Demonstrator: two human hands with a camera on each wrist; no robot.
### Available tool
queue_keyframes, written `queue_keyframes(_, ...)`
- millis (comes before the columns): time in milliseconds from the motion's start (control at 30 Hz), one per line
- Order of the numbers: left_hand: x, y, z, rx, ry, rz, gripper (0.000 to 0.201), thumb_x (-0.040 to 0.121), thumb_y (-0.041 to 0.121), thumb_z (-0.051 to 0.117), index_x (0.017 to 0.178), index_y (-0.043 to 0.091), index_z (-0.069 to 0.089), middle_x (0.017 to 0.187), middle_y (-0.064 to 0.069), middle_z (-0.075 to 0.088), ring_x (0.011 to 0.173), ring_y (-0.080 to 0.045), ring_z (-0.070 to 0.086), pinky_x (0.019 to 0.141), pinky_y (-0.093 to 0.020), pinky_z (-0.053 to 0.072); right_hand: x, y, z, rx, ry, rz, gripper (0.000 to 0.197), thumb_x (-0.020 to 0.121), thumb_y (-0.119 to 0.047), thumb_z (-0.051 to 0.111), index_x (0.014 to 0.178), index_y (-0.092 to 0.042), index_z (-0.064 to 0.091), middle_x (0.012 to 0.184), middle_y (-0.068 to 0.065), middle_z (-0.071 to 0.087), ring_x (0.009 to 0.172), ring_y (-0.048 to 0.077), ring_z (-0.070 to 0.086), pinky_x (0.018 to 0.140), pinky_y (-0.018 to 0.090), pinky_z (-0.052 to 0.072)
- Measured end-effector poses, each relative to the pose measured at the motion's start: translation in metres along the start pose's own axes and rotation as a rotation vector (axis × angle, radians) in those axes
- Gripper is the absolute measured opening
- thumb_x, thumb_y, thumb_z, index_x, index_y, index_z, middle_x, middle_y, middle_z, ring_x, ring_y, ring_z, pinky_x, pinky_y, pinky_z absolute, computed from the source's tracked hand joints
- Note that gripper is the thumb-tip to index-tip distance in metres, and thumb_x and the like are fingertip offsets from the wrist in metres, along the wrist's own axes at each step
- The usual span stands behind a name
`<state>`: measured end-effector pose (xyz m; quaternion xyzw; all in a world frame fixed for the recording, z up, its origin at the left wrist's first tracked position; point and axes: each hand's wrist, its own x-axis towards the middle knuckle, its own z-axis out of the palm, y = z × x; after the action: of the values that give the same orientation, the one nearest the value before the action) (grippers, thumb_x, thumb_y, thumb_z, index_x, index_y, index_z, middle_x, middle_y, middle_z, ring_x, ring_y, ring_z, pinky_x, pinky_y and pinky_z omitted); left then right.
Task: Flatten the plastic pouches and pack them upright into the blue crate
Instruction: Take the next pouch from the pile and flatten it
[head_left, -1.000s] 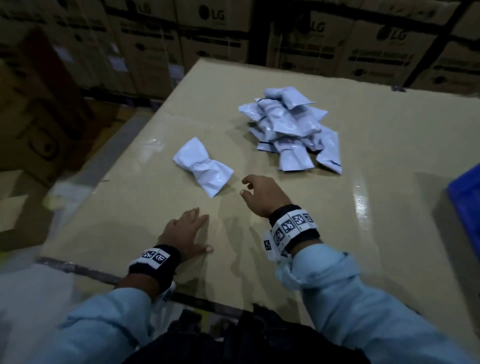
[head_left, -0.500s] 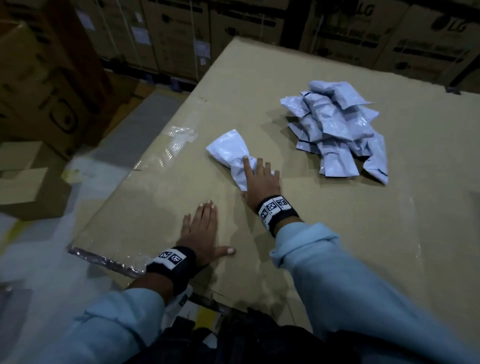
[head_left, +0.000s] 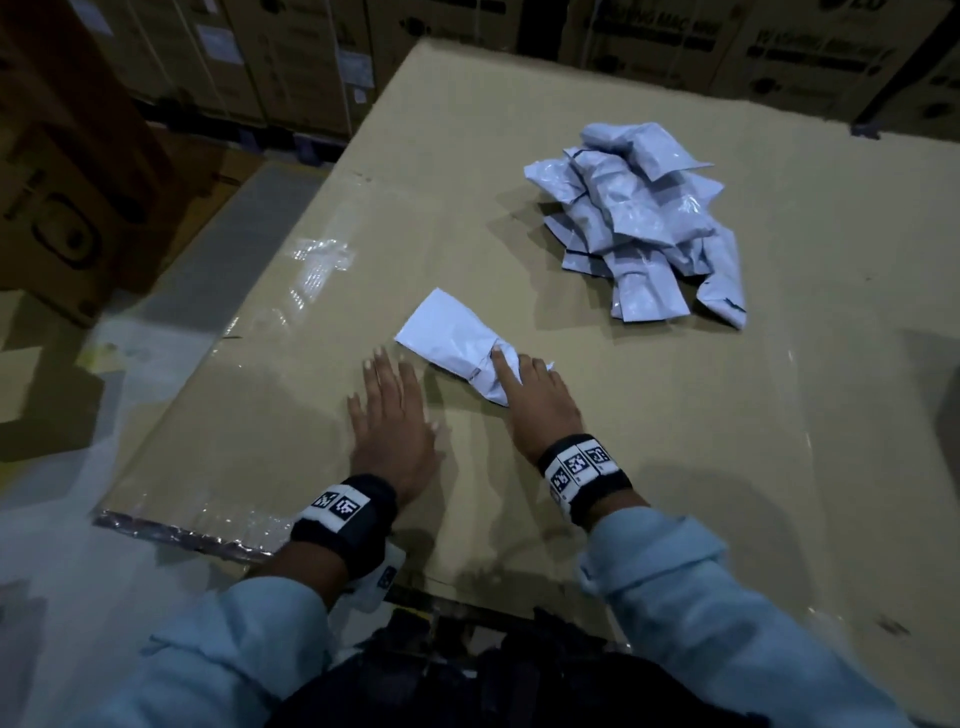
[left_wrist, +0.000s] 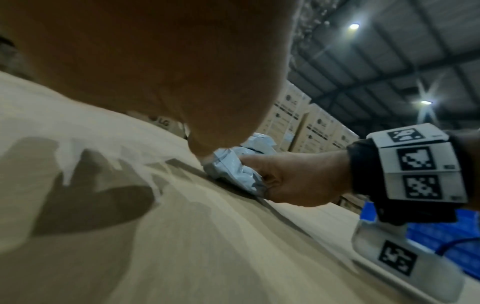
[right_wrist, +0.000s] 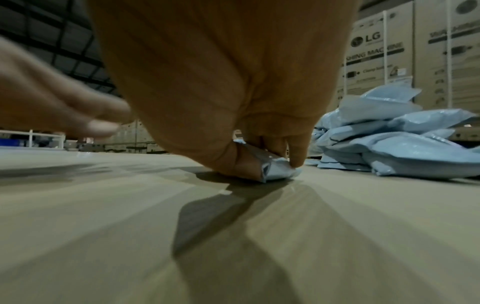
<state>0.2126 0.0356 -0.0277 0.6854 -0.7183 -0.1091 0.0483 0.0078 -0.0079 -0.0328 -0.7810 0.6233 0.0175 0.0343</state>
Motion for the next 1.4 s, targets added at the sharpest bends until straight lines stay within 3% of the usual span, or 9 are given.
queue_keyframes(133,0.007,0.037,-0.013,-0.074,0.224,0.197,0.077,0.095,0.023,0.029,0.162,0.009,-0.006,0.167,-0.016,-0.023,0.155,-0.034,-0.017,0.123,-0.054,0.010,-0.047,0.018,-0.012,0.024,-0.009,-0.016,0.082,0.081,-0.003,0.021,0.162,-0.015,0.021,0.139,0.019,0.050,0.123,0.038,0.049,0.111,0.046,0.038)
queue_keyframes(333,0.019,0.067,0.001,0.083,-0.036,0.465,0.068,0.101,0.041,0.012,0.159,0.010,0.027,0.169,-0.013,0.016,0.157,-0.032,0.007,0.120,-0.055,0.019,-0.107,0.042,-0.007,0.002,0.179,-0.006,0.067,0.082,0.000,0.050,0.149,-0.009,0.049,0.124,0.013,0.066,0.093,0.032,0.067,0.073,0.035,0.056)
queue_keyframes(467,0.014,0.070,0.020,0.149,-0.142,0.539,0.069,0.102,0.044,0.011,0.155,0.009,0.038,0.162,-0.012,0.036,0.151,-0.031,0.031,0.114,-0.052,0.032,-0.137,0.060,0.002,-0.031,0.242,0.040,0.061,0.096,0.001,0.026,0.155,-0.009,0.040,0.137,0.013,0.059,0.107,0.030,0.063,0.090,0.037,0.055)
queue_keyframes(667,-0.004,0.064,0.041,0.130,-0.213,0.499,0.073,0.100,0.047,0.015,0.151,0.005,0.044,0.160,-0.015,0.039,0.144,-0.036,0.040,0.108,-0.054,0.037,-0.162,0.076,0.008,-0.043,0.205,0.091,0.066,0.090,0.007,0.025,0.154,-0.004,0.040,0.143,0.021,0.054,0.128,0.035,0.055,0.100,0.041,0.050)
queue_keyframes(867,-0.008,0.069,0.044,0.163,-0.149,0.513,0.070,0.102,0.046,0.017,0.150,0.002,0.043,0.162,-0.018,0.032,0.148,-0.037,0.032,0.117,-0.058,0.023,-0.171,0.072,0.005,0.007,0.077,0.176,0.076,0.078,0.001,0.031,0.153,-0.002,0.038,0.151,0.030,0.041,0.138,0.048,0.041,0.116,0.054,0.034)
queue_keyframes(1000,-0.002,0.077,0.044,0.019,-0.110,0.588,0.062,0.105,0.028,0.042,0.155,-0.006,0.028,0.166,-0.024,0.015,0.154,-0.039,0.018,0.125,-0.049,0.016,-0.149,0.048,0.004,0.097,0.212,0.146,0.054,0.101,-0.018,0.039,0.151,0.001,0.040,0.158,0.028,0.033,0.149,0.047,0.026,0.121,0.054,0.026)
queue_keyframes(1100,0.003,0.089,0.040,-0.076,-0.078,0.703,0.066,0.101,0.029,0.023,0.156,-0.006,0.025,0.167,-0.021,0.012,0.155,-0.033,0.015,0.126,-0.037,0.009,-0.133,0.040,0.024,0.063,0.128,0.177,0.061,0.102,-0.027,0.051,0.154,-0.001,0.036,0.159,0.024,0.033,0.149,0.044,0.028,0.118,0.053,0.032)
queue_keyframes(1300,0.017,0.094,0.051,-0.112,-0.196,0.857,0.062,0.089,0.021,0.033,0.138,-0.011,0.051,0.141,-0.027,0.056,0.128,-0.039,0.059,0.103,-0.054,0.049,-0.132,0.038,0.039,0.084,0.107,0.181,0.067,0.097,-0.025,0.062,0.154,-0.001,0.036,0.156,0.019,0.041,0.144,0.040,0.038,0.116,0.049,0.036)
queue_keyframes(1400,0.019,0.087,0.060,-0.148,-0.173,0.857,0.057,0.093,0.020,0.036,0.143,-0.006,0.043,0.145,-0.025,0.053,0.132,-0.038,0.056,0.107,-0.052,0.048,-0.132,0.041,0.039,0.110,0.104,0.203,0.064,0.099,-0.032,0.047,0.154,0.000,0.037,0.156,0.017,0.042,0.146,0.039,0.037,0.117,0.048,0.036)
